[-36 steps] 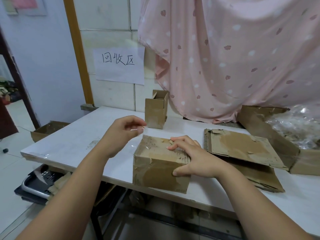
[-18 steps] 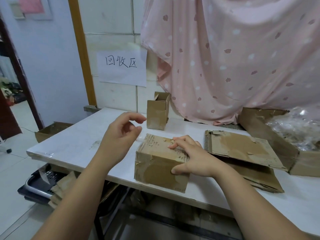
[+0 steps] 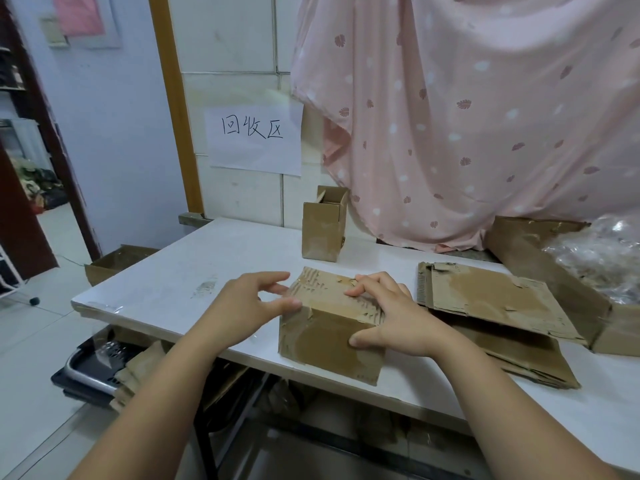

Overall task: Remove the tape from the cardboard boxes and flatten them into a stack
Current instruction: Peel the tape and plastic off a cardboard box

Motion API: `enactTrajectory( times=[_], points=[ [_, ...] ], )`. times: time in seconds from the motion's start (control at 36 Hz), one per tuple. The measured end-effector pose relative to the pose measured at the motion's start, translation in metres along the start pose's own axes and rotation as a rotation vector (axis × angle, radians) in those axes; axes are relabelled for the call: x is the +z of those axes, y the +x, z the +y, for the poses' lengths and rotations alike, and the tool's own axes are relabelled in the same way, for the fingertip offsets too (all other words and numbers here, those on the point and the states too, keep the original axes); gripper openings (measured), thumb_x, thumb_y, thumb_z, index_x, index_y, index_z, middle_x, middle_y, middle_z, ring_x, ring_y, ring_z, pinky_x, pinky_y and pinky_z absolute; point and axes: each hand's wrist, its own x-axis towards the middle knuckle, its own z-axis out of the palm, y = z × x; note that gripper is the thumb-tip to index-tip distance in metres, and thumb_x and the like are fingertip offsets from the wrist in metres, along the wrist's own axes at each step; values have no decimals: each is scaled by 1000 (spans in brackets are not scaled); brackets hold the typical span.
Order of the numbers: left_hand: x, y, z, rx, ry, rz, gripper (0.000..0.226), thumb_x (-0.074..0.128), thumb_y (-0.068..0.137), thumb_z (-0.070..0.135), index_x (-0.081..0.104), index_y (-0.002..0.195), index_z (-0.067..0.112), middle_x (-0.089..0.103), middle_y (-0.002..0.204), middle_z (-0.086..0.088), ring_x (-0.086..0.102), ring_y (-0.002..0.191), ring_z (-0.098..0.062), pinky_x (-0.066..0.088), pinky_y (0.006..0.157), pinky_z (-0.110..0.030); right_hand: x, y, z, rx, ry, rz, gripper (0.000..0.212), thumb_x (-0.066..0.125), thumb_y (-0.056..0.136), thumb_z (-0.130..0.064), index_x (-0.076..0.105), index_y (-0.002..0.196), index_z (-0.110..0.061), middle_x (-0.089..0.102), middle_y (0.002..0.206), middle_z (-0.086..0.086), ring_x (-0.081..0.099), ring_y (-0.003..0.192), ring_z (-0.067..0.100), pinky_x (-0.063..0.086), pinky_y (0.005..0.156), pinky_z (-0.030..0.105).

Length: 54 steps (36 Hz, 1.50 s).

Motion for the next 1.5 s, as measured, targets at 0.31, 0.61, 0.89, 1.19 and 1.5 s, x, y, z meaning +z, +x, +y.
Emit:
enactTrajectory(
  times=[0.31, 0.61, 0.89, 1.19, 1.5],
  points=[
    [11, -9, 1, 48, 380, 186, 28, 54, 93, 40, 72, 98, 19, 57, 106, 7, 54, 86, -12, 43, 72, -27, -1, 1, -2, 8, 9, -14, 59, 77, 71, -33, 46, 120, -42, 30, 124, -22, 25, 119, 9, 27, 88, 27],
    [33, -26, -21, 135, 304, 511, 19, 67, 84, 25, 73, 77, 8, 38, 135, -9, 46, 92, -17, 42, 75, -26, -2, 5, -2, 13, -13, -49, 60, 78, 71, -34, 46, 121, -42, 30, 126, -21, 26, 119, 11, 27, 91, 29],
    [41, -61, -63, 16, 112, 416, 20, 54, 94, 18, 51, 74, 22, 51, 75, 4, 46, 67, -5, 32, 58, -14, -2, 13, 1, 96, -45, 67, 48, 70, 74, -49, 43, 114, -46, 31, 115, -19, 29, 114, 12, 35, 90, 34],
    [57, -48, -40, -92, -225, 273, 20, 70, 83, 14, 66, 69, 28, 38, 104, 11, 50, 72, -7, 38, 64, -7, 12, 4, 0, 80, -112, 152, 62, 69, 73, -50, 39, 127, -44, 26, 122, -21, 25, 117, 11, 32, 84, 31],
    [46, -21, -13, 197, -155, 184, 17, 75, 78, 24, 69, 69, 37, 59, 69, 15, 47, 77, 6, 34, 66, -6, 13, 5, -1, 76, -102, 146, 62, 69, 74, -49, 39, 128, -43, 26, 123, -21, 23, 119, 11, 33, 86, 31]
  ],
)
